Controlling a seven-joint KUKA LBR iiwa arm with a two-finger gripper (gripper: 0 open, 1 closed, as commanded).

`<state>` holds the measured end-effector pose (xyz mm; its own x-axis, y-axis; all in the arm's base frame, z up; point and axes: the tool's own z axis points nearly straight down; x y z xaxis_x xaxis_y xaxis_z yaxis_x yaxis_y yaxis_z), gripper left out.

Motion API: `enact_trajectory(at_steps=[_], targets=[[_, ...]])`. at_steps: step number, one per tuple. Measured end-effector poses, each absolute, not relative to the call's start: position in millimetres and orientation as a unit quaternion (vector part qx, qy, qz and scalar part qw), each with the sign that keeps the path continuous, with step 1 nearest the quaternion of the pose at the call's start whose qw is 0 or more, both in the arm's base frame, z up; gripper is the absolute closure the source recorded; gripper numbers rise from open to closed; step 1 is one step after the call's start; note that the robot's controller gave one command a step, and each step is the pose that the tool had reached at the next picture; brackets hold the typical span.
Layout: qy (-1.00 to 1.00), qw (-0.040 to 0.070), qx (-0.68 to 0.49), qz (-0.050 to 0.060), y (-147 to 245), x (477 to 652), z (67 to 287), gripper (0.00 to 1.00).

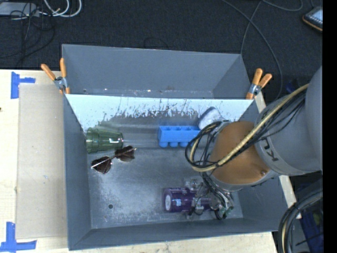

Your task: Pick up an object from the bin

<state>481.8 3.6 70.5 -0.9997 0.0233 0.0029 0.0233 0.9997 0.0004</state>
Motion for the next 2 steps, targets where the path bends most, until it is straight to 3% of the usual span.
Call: enact_trajectory(at_steps=[1, 2], targets=[[-1.000, 0.001, -0.011, 0.000, 3.6, 481.8, 70.5, 1.00], [-1.000, 0.004, -0.009, 0.000, 9.8, 479.8, 133.1, 1.00]])
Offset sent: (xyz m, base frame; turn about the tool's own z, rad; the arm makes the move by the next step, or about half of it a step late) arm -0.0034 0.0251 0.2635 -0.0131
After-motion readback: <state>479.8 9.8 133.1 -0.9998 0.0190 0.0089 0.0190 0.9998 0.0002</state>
